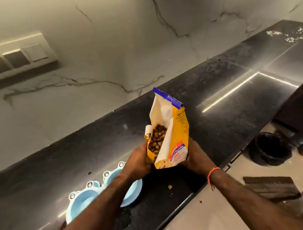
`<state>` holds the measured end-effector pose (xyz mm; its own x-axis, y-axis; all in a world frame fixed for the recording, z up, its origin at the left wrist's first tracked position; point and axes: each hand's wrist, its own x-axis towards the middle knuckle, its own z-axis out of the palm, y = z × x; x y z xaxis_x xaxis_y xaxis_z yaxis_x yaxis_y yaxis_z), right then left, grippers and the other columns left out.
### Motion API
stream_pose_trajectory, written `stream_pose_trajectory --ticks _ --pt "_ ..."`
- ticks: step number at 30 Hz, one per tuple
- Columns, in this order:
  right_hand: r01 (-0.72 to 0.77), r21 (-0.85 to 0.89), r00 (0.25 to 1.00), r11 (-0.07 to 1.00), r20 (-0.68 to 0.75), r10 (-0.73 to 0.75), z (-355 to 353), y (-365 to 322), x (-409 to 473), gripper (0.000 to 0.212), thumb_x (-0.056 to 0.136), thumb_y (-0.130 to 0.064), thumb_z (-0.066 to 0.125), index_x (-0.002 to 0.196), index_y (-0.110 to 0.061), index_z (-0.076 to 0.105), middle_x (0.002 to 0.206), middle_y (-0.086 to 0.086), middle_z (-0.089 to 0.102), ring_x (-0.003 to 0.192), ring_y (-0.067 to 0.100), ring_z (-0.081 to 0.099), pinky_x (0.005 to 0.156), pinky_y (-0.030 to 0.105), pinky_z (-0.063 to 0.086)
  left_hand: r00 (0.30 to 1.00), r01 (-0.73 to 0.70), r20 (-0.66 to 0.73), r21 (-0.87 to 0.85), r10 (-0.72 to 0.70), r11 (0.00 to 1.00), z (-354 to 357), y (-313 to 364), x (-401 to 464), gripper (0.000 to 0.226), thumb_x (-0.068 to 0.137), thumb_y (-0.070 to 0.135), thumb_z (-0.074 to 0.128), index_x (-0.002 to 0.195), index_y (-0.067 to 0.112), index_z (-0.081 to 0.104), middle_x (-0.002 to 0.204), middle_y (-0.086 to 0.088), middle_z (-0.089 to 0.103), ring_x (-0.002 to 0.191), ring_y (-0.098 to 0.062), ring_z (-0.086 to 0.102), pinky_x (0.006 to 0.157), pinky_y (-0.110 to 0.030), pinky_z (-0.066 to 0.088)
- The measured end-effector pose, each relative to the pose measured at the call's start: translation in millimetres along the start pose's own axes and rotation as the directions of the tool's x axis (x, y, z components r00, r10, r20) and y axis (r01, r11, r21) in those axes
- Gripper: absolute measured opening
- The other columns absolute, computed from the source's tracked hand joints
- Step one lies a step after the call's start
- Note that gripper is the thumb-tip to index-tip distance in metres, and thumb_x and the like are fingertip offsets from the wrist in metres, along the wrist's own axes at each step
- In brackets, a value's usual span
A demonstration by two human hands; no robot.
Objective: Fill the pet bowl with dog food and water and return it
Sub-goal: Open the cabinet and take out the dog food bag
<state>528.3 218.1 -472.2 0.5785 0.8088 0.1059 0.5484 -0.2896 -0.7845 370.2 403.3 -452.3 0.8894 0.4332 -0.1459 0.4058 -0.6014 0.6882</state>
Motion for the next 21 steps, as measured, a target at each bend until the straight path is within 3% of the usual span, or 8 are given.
stream_pose_trajectory --ticks 4,7,10,13,15,18,21 --pt "-0.054 0.000 0.998 0.999 0.029 0.054 10 21 -2 0.065 0.069 -0.037 0.092 0.121 -0.044 0.053 0.112 -0.036 0.056 0.106 -0.017 0.058 0.091 0.017 0.052 0.999 0.014 0.034 0.022 -0.015 1.000 8 -13 2 0.086 0.073 0.045 0.085 0.146 0.037 0.038 0.133 0.005 0.068 0.120 -0.019 0.065 0.100 -0.040 0.054" --pt "-0.039 -0.030 0.998 0.999 0.055 0.041 7 23 3 0.075 0.069 -0.037 0.089 0.131 -0.043 0.048 0.129 -0.019 0.054 0.120 0.000 0.056 0.103 0.039 0.054 0.994 -0.011 0.110 0.033 0.007 0.999 -3 -10 6 0.093 0.077 0.042 0.086 0.153 0.033 0.032 0.141 0.009 0.062 0.124 -0.010 0.061 0.106 -0.032 0.050" --pt "-0.032 -0.006 0.996 0.999 0.087 0.032 2 19 4 0.102 0.065 -0.048 0.081 0.143 -0.059 0.016 0.150 -0.014 0.029 0.140 0.011 0.036 0.118 0.044 0.036 0.982 -0.021 0.187 0.098 0.002 0.995 -21 -7 4 0.088 0.085 0.033 0.080 0.155 0.029 0.027 0.147 0.017 0.048 0.127 0.002 0.049 0.107 -0.014 0.040" --pt "-0.008 0.121 1.000 0.993 0.014 0.006 -5 1 6 0.121 0.064 -0.063 0.082 0.145 -0.065 -0.008 0.159 -0.023 0.009 0.150 0.014 0.024 0.122 0.050 0.027 0.988 0.032 0.143 0.219 -0.065 0.975 -52 0 -3 0.087 0.086 0.016 0.068 0.158 0.032 0.020 0.160 0.002 0.041 0.142 -0.018 0.044 0.113 -0.029 0.038" --pt "0.044 0.132 0.993 0.990 -0.117 -0.028 -10 -21 14 0.131 0.060 -0.075 0.079 0.155 -0.049 -0.008 0.165 -0.019 0.003 0.153 0.013 0.017 0.122 0.052 0.027 0.996 0.048 0.060 0.252 -0.065 0.966 -78 9 -8 0.090 0.085 0.006 0.061 0.159 0.035 0.020 0.165 0.000 0.036 0.148 -0.020 0.039 0.115 -0.029 0.034" --pt "0.204 0.069 0.936 0.977 -0.305 -0.174 -27 -76 32 0.129 0.061 -0.079 0.076 0.160 -0.034 0.006 0.165 -0.013 0.015 0.152 0.010 0.021 0.121 0.051 0.030 0.993 -0.043 -0.088 0.335 0.076 0.941 -129 37 -21 0.087 0.092 0.014 0.063 0.164 0.030 0.016 0.168 0.001 0.030 0.153 -0.014 0.032 0.117 -0.020 0.024" --pt "0.406 0.004 0.847 0.914 -0.378 -0.375 -48 -145 55 0.116 0.068 -0.075 0.075 0.158 -0.023 0.024 0.160 -0.008 0.031 0.146 0.013 0.034 0.114 0.052 0.038 0.941 -0.120 -0.242 0.418 0.238 0.901 -185 72 -41 0.084 0.096 0.025 0.063 0.163 0.031 0.013 0.167 -0.002 0.033 0.150 -0.020 0.037 0.123 -0.035 0.033"
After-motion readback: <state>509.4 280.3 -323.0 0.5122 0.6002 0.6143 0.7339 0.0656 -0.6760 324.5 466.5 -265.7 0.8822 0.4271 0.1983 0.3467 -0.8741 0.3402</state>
